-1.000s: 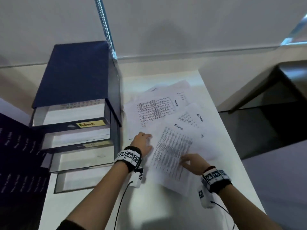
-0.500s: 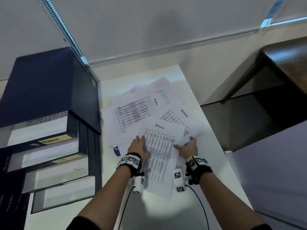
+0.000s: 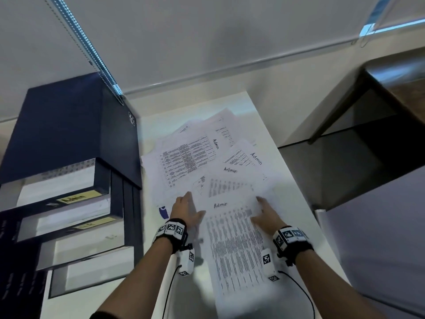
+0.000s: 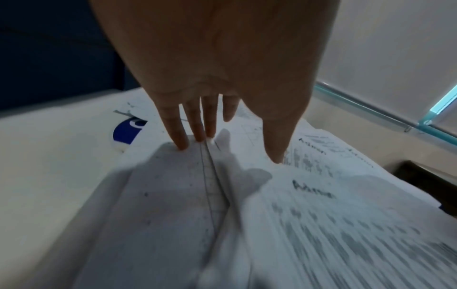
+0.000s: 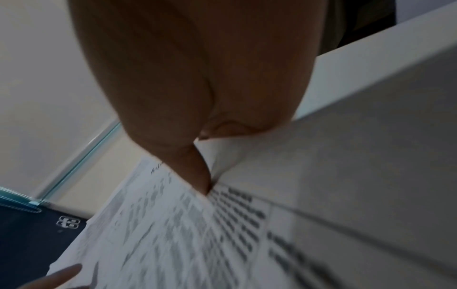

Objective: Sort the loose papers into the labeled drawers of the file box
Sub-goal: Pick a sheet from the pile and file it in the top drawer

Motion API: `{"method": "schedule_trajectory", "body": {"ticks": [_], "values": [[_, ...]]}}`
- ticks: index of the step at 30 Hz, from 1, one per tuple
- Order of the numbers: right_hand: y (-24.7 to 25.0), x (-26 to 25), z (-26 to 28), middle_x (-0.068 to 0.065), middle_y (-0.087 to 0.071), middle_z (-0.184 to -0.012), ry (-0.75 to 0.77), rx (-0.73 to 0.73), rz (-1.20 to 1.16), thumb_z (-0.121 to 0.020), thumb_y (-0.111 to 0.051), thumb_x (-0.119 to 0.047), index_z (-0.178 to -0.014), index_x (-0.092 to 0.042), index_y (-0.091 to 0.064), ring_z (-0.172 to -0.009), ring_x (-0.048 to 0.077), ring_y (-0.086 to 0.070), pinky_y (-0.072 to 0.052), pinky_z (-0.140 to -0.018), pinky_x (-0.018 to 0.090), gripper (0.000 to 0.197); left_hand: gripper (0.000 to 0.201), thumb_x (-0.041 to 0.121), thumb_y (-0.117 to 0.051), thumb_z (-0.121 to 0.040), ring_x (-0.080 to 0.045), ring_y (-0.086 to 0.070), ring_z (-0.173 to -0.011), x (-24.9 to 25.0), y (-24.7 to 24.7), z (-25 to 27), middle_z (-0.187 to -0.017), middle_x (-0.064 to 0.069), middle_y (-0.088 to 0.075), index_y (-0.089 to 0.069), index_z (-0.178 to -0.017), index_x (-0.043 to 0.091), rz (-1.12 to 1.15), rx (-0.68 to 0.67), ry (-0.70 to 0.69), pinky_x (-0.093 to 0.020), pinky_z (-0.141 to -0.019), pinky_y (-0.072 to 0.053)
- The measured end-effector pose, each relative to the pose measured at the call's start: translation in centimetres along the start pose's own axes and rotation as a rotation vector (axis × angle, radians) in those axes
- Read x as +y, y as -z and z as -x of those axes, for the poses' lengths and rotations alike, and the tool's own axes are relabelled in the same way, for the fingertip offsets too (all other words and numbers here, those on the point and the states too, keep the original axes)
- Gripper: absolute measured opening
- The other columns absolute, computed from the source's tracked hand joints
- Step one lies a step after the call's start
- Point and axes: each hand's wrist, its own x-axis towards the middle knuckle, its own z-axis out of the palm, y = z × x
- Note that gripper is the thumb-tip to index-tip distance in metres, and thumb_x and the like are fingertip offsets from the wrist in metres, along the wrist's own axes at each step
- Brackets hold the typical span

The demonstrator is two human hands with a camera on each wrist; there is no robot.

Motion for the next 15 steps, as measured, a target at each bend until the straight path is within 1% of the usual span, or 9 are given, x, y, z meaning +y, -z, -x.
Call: {"method": "schedule_trajectory", "body": {"ticks": [2, 3, 4, 5, 6, 8, 10, 12, 15], "values": [[0.3, 0.0, 0.5, 0.023, -0.047, -0.143, -0.071, 0.193, -0.139, -0.088, -0.065, -0.006, -0.155, -0.016, -0.017, -0.127, 0.036, -0.051, -0.041, -0.099, 0.034, 0.083, 0.05, 0.046, -0.074, -0.081, -0.021, -0.055, -0.093, 0.1, -0.8, 0.8, -0.11, -0.014, -0.057, -0.048, -0.113, 0.017, 0.116, 0.026, -0.025, -0.039, -0.083, -0.05], [0.3, 0.0, 0.6, 0.024, -0.047, -0.143, -0.114, 0.258, -0.207, -0.088, -0.065, -0.006, -0.155, -0.015, -0.016, -0.127, 0.037, -0.051, -0.042, -0.099, 0.034, 0.084, 0.045, 0.044, -0.075, -0.081, -0.02, -0.055, -0.079, 0.2, -1.3, 1.0, -0.098, -0.017, -0.062, -0.048, -0.099, 0.013, 0.152, 0.047, -0.025, -0.042, -0.076, -0.052], [0.3, -0.2, 0.7, 0.023, -0.047, -0.143, -0.143, 0.299, -0.263, -0.088, -0.066, -0.006, -0.154, -0.013, -0.02, -0.127, 0.037, -0.052, -0.042, -0.099, 0.035, 0.081, 0.045, 0.044, -0.075, -0.08, -0.022, -0.058, -0.074, 0.3, -1.7, 1.3, -0.092, -0.018, -0.065, -0.05, -0.095, 0.01, 0.179, 0.054, -0.031, -0.042, -0.074, -0.053], [0.2, -0.2, 0.6, 0.02, -0.05, -0.142, -0.164, 0.324, -0.307, -0.088, -0.067, -0.006, -0.151, -0.011, -0.027, -0.126, 0.035, -0.053, -0.043, -0.099, 0.034, 0.075, 0.044, 0.044, -0.075, -0.079, -0.025, -0.062, -0.076, 0.5, -1.8, 1.6, -0.089, -0.016, -0.067, -0.055, -0.099, 0.011, 0.197, 0.032, -0.02, -0.041, -0.073, -0.054], [0.0, -0.3, 0.5, 0.017, -0.054, -0.139, -0.174, 0.339, -0.334, -0.087, -0.068, -0.007, -0.147, -0.009, -0.035, -0.122, 0.033, -0.056, -0.044, -0.099, 0.033, 0.068, 0.047, 0.044, -0.075, -0.08, -0.024, -0.063, -0.08, 0.7, -2.0, 1.8, -0.088, -0.013, -0.067, -0.058, -0.111, 0.013, 0.208, 0.006, -0.028, -0.036, -0.071, -0.054], [-0.4, -0.3, 0.3, 0.012, -0.061, -0.133, -0.185, 0.352, -0.366, -0.085, -0.069, -0.01, -0.14, -0.011, -0.045, -0.116, 0.029, -0.061, -0.047, -0.1, 0.036, 0.06, 0.066, 0.041, -0.075, -0.083, -0.017, -0.06, -0.083, 1.0, -2.2, 1.9, -0.091, -0.004, -0.064, -0.049, -0.139, 0.02, 0.203, -0.066, -0.042, -0.023, -0.069, -0.048], [-0.6, -0.7, 0.5, 0.008, -0.063, -0.13, -0.173, 0.36, -0.354, -0.085, -0.069, -0.011, -0.139, -0.014, -0.046, -0.114, 0.029, -0.061, -0.047, -0.1, 0.037, 0.059, 0.07, 0.04, -0.075, -0.083, -0.017, -0.061, -0.098, 1.3, -2.3, 1.8, -0.111, -0.001, -0.065, -0.046, -0.144, 0.021, 0.18, -0.124, -0.037, -0.025, -0.084, -0.052], [-0.7, -1.2, 0.6, 0.007, -0.062, -0.13, -0.145, 0.36, -0.322, -0.085, -0.066, -0.008, -0.141, -0.017, -0.046, -0.115, 0.03, -0.06, -0.046, -0.098, 0.036, 0.06, 0.066, 0.04, -0.075, -0.082, -0.021, -0.056, -0.117, 1.4, -2.4, 2.0, -0.133, -0.006, -0.054, -0.051, -0.14, 0.019, 0.118, -0.113, -0.025, -0.03, -0.102, -0.047], [-0.9, -2.1, 1.1, 0.004, -0.064, -0.123, -0.079, 0.367, -0.29, -0.085, -0.064, -0.003, -0.138, -0.015, -0.05, -0.101, 0.022, -0.06, -0.047, -0.089, 0.03, 0.056, 0.062, 0.041, -0.07, -0.084, -0.03, -0.028, -0.142, 1.0, -1.8, 1.4, -0.153, -0.014, -0.025, -0.052, -0.139, 0.02, -0.187, 0.079, -0.112, -0.037, -0.115, -0.032]]}}
